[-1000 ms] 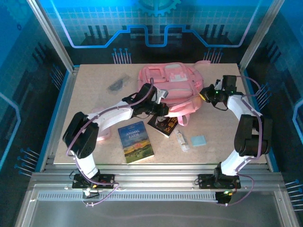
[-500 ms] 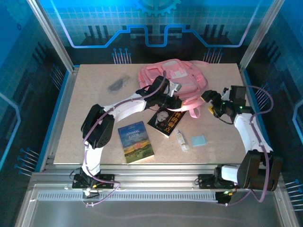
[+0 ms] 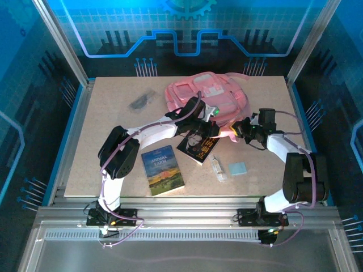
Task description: Pack books, pencil case, and school supplies into a backpack
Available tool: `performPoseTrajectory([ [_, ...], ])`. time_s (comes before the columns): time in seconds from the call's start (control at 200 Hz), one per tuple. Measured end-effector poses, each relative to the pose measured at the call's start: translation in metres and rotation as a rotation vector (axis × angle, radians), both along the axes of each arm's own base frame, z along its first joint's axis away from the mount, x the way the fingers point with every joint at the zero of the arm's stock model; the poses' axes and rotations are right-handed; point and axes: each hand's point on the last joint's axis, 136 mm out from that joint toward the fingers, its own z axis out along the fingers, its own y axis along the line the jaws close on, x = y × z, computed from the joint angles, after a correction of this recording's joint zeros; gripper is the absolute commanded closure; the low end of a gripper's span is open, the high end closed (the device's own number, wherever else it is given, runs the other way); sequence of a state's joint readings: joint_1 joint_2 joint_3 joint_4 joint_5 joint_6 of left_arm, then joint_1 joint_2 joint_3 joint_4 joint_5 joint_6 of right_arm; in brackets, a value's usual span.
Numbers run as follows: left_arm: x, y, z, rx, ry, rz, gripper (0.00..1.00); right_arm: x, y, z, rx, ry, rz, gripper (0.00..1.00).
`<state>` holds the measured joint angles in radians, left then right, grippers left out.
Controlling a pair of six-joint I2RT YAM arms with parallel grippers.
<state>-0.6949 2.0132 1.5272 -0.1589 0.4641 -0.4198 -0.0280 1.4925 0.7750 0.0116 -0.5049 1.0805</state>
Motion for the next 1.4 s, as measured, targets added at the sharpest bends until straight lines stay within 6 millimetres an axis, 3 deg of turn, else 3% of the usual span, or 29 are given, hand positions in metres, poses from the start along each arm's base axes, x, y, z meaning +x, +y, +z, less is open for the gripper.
performPoseTrajectory([
  [0.13,0.0,0.016,-0.008,0.03,0.009,0.032,1.0,0.0,-0.009,0.006,-0.013,-0.017,-0.022,1.0],
  [0.27,0.01,0.057,-0.018,0.071,0.026,0.113,1.0,-0.004,-0.022,0.022,-0.029,-0.051,-0.048,1.0],
  [0.49,0.049,0.134,-0.037,0.16,0.005,0.288,1.0,-0.008,-0.025,0.032,-0.025,-0.064,-0.041,1.0],
  [0.815,0.11,0.196,-0.052,0.318,-0.106,0.525,1.0,-0.014,-0.021,0.035,-0.019,-0.058,-0.008,1.0],
  [0.935,0.132,0.192,-0.054,0.316,-0.111,0.543,1.0,-0.012,-0.022,0.036,-0.025,-0.065,-0.012,1.0],
  [1.126,0.159,0.168,-0.046,0.262,-0.119,0.522,0.99,-0.003,-0.034,0.038,-0.045,-0.081,-0.05,1.0],
  [1.161,0.164,0.162,-0.044,0.258,-0.121,0.515,0.9,-0.001,-0.038,0.038,-0.052,-0.084,-0.064,1.0],
  [1.221,0.171,0.151,-0.042,0.25,-0.126,0.5,0.62,0.001,-0.047,0.038,-0.066,-0.085,-0.092,1.0],
  [1.266,0.177,0.143,-0.041,0.246,-0.128,0.493,0.47,0.001,-0.055,0.038,-0.079,-0.082,-0.12,1.0],
  [1.366,0.181,0.129,-0.042,0.23,-0.116,0.473,0.28,0.0,-0.082,0.039,-0.121,-0.084,-0.211,1.0],
  [1.401,0.179,0.126,-0.043,0.223,-0.106,0.466,0.27,-0.002,-0.091,0.039,-0.133,-0.085,-0.243,1.0],
])
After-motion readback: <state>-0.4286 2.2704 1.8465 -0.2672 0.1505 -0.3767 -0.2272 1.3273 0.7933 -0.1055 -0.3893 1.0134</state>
